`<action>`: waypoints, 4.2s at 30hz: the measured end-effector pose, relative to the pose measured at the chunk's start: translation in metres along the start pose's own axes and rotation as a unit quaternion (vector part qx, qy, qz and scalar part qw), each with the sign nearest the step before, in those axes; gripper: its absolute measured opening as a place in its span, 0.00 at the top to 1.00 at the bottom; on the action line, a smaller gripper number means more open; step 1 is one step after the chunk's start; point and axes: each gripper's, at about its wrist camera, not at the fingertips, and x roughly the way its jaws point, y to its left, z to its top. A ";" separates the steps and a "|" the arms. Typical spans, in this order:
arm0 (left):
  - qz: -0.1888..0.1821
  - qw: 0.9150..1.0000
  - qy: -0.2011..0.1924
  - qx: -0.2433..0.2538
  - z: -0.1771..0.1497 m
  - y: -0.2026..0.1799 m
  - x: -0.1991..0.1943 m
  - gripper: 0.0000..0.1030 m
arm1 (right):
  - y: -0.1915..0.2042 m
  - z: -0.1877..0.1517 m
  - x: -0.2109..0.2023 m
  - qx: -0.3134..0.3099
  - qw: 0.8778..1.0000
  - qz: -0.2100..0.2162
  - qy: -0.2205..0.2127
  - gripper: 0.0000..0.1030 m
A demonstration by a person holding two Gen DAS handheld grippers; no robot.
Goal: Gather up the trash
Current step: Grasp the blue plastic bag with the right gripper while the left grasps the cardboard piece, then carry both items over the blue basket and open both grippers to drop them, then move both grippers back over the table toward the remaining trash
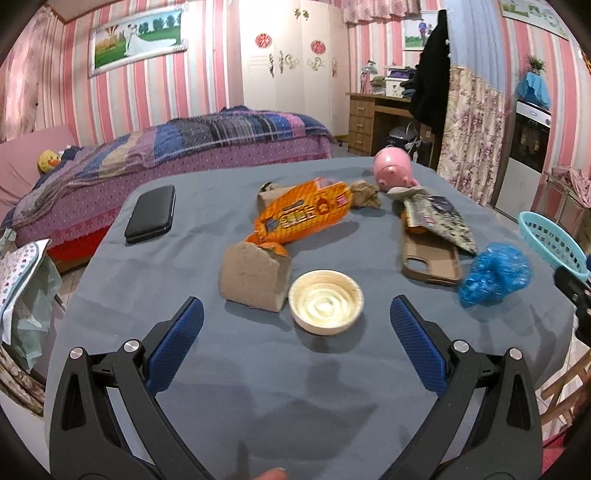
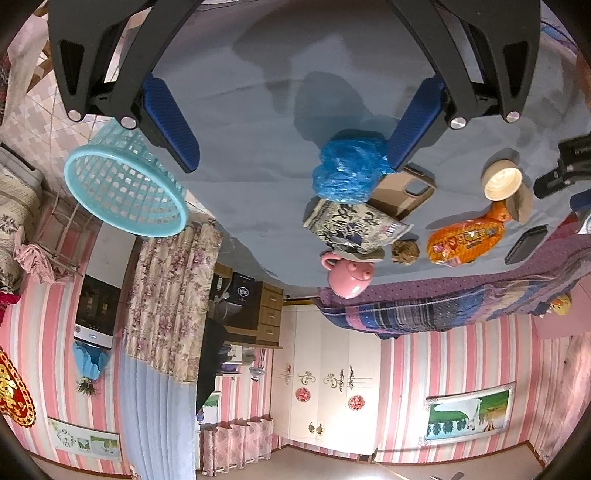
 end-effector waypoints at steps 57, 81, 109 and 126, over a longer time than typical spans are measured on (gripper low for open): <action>-0.126 0.984 -0.036 0.122 0.172 -0.268 0.030 0.49 | -0.233 0.111 0.071 0.102 0.993 -0.036 0.041 0.67; -0.216 0.957 0.040 0.187 0.113 -0.470 0.117 0.49 | -0.351 0.056 0.108 0.167 0.977 -0.104 0.084 0.67; -0.113 0.988 -0.013 0.101 0.144 -0.317 0.089 0.06 | -0.294 0.061 0.141 0.145 0.980 -0.093 0.096 0.29; -0.077 0.994 -0.032 0.065 0.139 -0.241 0.049 0.05 | -0.242 0.090 0.093 0.085 0.993 -0.073 0.025 0.07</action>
